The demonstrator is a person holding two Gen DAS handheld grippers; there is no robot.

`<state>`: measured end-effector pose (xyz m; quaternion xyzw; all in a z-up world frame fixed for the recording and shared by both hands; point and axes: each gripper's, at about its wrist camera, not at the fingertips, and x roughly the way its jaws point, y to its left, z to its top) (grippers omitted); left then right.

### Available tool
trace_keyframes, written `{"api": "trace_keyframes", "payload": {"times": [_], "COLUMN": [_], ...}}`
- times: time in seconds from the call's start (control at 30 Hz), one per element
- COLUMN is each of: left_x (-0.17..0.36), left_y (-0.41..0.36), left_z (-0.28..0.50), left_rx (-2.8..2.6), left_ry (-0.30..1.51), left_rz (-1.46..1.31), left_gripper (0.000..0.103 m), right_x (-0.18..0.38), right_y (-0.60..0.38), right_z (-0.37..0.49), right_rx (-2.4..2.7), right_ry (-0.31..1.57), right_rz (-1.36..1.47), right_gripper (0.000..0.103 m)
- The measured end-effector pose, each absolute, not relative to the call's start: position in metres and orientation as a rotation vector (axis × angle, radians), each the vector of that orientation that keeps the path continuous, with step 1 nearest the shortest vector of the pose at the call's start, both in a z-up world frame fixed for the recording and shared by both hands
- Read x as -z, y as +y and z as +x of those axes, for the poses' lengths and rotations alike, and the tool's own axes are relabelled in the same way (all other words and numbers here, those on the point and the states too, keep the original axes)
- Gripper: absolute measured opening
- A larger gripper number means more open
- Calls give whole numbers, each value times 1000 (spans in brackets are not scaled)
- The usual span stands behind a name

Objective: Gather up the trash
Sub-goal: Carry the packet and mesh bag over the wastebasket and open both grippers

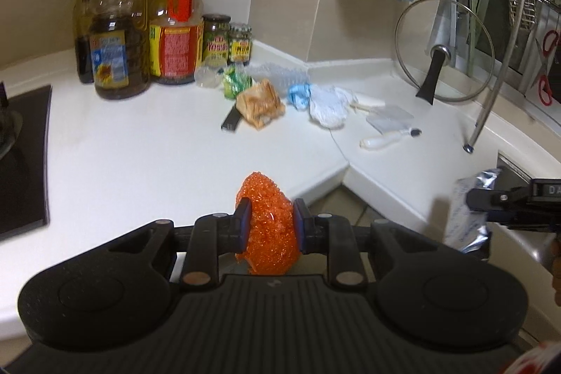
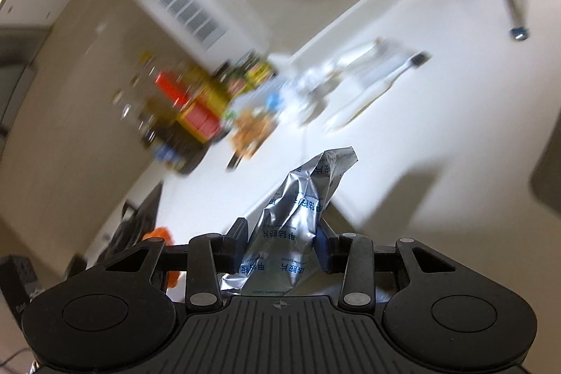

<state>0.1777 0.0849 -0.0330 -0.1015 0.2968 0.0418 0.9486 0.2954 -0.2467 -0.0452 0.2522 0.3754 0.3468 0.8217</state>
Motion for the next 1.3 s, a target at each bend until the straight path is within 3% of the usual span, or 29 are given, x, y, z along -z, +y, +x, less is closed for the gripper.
{"api": "trace_keyframes", "payload": {"times": [0.6, 1.3], "left_x": [122, 215], "left_y": [75, 74], "left_z": [140, 170], "left_rx": [-112, -65], "left_ry": [799, 959], "left_rz": [-286, -271], "left_gripper": [22, 23], "right_x": [121, 209], "right_y": [-162, -126], "right_z": [270, 283], "right_rx": [-892, -790], "right_ry": [1009, 1137], "right_rz": [318, 89], "right_gripper": [40, 40]}}
